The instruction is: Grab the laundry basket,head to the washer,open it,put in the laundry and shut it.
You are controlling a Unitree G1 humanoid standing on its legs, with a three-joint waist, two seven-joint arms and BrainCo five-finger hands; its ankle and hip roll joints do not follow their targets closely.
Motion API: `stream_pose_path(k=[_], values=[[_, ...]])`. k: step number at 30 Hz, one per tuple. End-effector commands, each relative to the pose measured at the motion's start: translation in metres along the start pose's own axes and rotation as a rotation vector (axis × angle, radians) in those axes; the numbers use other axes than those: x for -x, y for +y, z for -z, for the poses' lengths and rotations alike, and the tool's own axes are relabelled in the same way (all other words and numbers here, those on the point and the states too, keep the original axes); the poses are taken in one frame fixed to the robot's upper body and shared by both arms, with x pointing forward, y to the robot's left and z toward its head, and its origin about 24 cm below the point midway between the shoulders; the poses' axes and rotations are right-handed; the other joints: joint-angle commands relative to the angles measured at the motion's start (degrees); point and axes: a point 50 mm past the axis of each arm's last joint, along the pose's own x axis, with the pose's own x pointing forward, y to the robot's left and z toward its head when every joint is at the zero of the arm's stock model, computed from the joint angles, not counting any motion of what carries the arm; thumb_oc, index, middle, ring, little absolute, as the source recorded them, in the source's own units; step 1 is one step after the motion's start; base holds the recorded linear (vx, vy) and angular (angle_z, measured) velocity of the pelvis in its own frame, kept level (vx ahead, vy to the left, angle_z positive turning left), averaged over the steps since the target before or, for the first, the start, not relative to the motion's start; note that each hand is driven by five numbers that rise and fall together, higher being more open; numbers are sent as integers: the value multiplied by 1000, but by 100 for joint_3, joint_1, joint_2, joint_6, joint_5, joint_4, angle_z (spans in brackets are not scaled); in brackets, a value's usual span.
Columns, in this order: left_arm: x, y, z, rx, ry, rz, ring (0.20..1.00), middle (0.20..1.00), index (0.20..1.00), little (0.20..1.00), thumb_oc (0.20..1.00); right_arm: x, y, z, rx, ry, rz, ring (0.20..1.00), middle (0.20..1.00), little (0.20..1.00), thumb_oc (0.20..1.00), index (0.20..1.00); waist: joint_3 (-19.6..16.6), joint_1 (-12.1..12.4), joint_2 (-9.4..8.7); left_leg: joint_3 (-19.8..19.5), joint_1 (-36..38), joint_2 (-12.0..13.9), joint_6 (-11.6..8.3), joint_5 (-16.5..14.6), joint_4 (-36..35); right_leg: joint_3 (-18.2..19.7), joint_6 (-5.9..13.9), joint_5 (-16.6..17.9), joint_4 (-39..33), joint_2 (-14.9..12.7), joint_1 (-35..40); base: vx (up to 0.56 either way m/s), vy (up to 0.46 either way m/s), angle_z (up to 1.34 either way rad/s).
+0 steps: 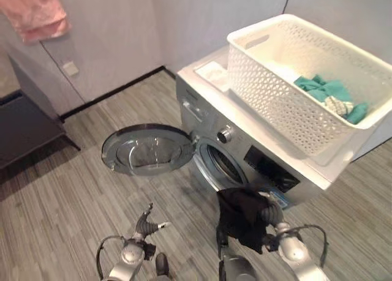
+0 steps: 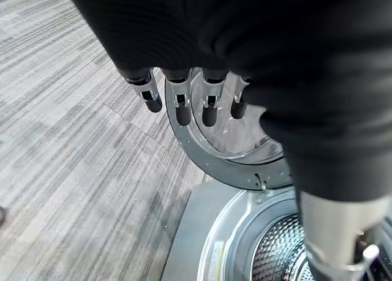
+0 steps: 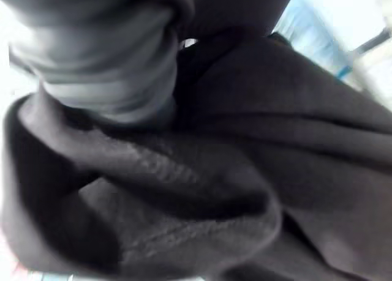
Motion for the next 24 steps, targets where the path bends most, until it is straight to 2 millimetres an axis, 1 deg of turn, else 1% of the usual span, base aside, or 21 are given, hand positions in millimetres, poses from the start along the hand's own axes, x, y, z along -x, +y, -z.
stream_pose_path(k=[1, 2, 3, 8, 9, 10, 11, 14, 15, 16, 18, 19, 20, 24], values=[[-22, 18, -52, -70, -216, -51, 1000, 1000, 1000, 1000, 1000, -21, -9, -54, -96, -262, 54, 200, 200, 200, 200, 200, 376, 74, -67, 78, 189, -24, 65, -348, 152, 128, -19, -789, 523, -595, 353, -139, -3, 0], [-30, 15, -74, -76, -277, -53, 1000, 1000, 1000, 1000, 1000, -33, 0, -73, -126, -322, 27, 200, 200, 200, 200, 200, 492, 115, -73, 41, 53, -11, 33, -276, 142, 103, -28, -758, 548, -602, 246, -80, -7, -3], [-30, 15, -74, -76, -278, -54, 1000, 1000, 1000, 1000, 1000, -34, 0, -73, -126, -323, 28, 200, 200, 200, 200, 200, 497, 111, -74, 38, 45, -12, 33, -275, 145, 102, -29, -758, 552, -603, 240, -103, -8, -2], [-43, 10, -126, -103, -425, -57, 1000, 1000, 1000, 1000, 1000, -50, 16, -114, -179, -446, -27, 200, 200, 200, 200, 200, 666, 169, -78, -32, -207, 23, -48, -112, 93, 28, -39, -694, 539, -605, 56, -50, -13, 19], [-45, 8, -144, -91, -474, -66, 1000, 1000, 1000, 1000, 1000, -54, 21, -130, -193, -495, -37, 200, 200, 200, 200, 200, 719, 182, -88, -57, -293, 42, -73, -66, 78, 2, -39, -678, 530, -610, 8, -42, -30, 9], [-46, 7, -154, -84, -496, -69, 1000, 1000, 1000, 1000, 1000, -55, 24, -137, -204, -513, -45, 200, 200, 200, 200, 200, 746, 194, -98, -64, -334, 55, -85, -47, 76, -17, -37, -671, 528, -618, -13, -29, -22, -4], [-46, 7, -154, -84, -497, -69, 1000, 1000, 1000, 1000, 1000, -55, 23, -137, -204, -514, -45, 200, 200, 200, 200, 200, 749, 191, -98, -66, -337, 54, -85, -46, 77, -19, -37, -671, 528, -618, -15, -20, -6, -5], [-48, 2, -176, -61, -540, -63, 1000, 1000, 1000, 1000, 1000, -59, 34, -160, -250, -569, -80, 200, 200, 200, 200, 200, 822, 206, -120, -58, -433, 76, -92, -19, 70, 6, -38, -627, 507, -610, -109, -11, 3, 0], [-48, -4, -188, -55, -569, -44, 1000, 1000, 1000, 1000, 1000, -59, 41, -172, -265, -604, -109, 200, 200, 200, 200, 200, 875, 215, -142, -52, -485, 91, -92, -8, 70, 16, -38, -606, 500, -609, -158, 0, 0, 0], [-48, -3, -188, -55, -569, -44, 1000, 1000, 1000, 1000, 1000, -59, 40, -172, -266, -605, -109, 200, 200, 200, 200, 200, 876, 216, -142, -51, -486, 91, -92, -7, 70, 17, -38, -606, 501, -609, -161, -31, 0, 2], [-47, -7, -195, -64, -589, -27, 1000, 1000, 1000, 1000, 1000, -58, 45, -185, -280, -642, -133, 200, 200, 200, 200, 200, 920, 237, -169, -47, -517, 105, -91, -5, 71, 33, -37, -602, 502, -603, -206, -19, -3, 4], [-46, -13, -200, -69, -603, -4, 1000, 1000, 1000, 1000, 1000, -56, 49, -198, -293, -686, -157, 200, 200, 200, 200, 200, 971, 264, -199, -52, -571, 114, -97, 3, 94, 51, -46, -589, 506, -606, -248, -16, -2, 5], [-46, -13, -200, -69, -603, -4, 1000, 1000, 1000, 1000, 1000, -57, 49, -199, -293, -686, -157, 200, 200, 200, 200, 200, 972, 264, -200, -51, -572, 113, -97, 3, 94, 52, -46, -589, 507, -606, -250, -22, -2, 6], [-45, -24, -208, -70, -624, 35, 1000, 1000, 1000, 1000, 1000, -54, 57, -220, -328, -746, -198, 200, 200, 200, 200, 200, 1063, 310, -251, -68, -672, 132, -110, 14, 128, 50, -57, -575, 500, -618, -324, -29, -7, 5]])
